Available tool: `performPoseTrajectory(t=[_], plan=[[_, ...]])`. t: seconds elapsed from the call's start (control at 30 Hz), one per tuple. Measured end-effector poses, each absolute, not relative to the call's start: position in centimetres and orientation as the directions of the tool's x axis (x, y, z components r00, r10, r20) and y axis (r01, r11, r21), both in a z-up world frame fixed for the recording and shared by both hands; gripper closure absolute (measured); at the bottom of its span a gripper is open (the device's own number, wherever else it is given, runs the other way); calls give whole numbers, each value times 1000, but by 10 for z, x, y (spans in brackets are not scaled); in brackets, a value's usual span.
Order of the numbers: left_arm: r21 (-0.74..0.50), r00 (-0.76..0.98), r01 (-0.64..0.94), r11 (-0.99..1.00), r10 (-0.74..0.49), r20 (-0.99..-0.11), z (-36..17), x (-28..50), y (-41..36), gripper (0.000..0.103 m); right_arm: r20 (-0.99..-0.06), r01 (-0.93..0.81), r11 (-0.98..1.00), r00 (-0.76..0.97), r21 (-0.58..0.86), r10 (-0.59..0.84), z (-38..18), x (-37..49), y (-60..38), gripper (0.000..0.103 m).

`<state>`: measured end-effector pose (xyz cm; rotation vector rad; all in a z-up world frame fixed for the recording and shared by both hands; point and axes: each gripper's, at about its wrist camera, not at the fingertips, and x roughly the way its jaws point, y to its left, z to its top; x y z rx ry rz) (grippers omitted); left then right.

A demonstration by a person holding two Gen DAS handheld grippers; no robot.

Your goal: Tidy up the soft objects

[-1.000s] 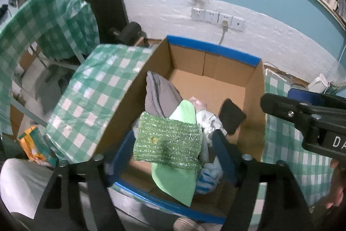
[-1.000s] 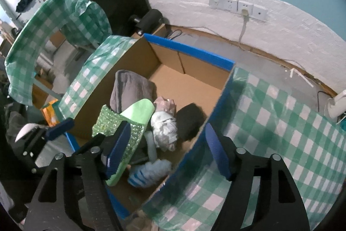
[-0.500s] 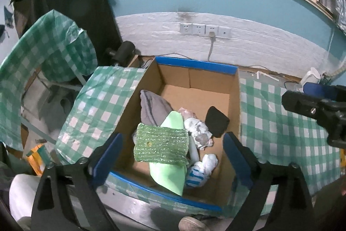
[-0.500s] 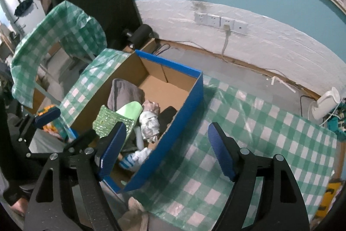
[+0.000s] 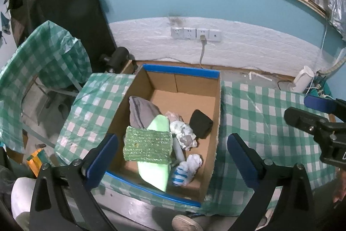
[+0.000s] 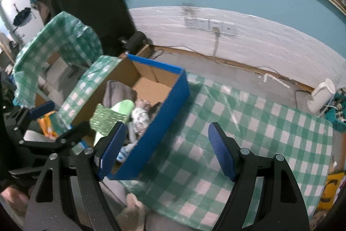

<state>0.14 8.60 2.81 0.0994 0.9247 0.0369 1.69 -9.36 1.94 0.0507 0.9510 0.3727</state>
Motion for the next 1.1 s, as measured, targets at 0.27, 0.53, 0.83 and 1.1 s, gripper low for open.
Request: performPoseTrajectory(t=[0.27,0.53,0.83,1.1], plan=[[133,573,37,990,88,-815,19,4,70,2,-799,-255,947,518,196,305,7,17,-110,25],[155,578,71,985,86,-812,19,2,56,2,-793,-257,942,517,214,321,8,14,-118,25],[163,574,80,983,88,-814,18,2,51,2,-793,-256,943,519,212,319,9,13,-118,25],[161,573,80,984,87,-815,18,1,52,2,-793,-260,941,516,216,324,9,12,-118,25]])
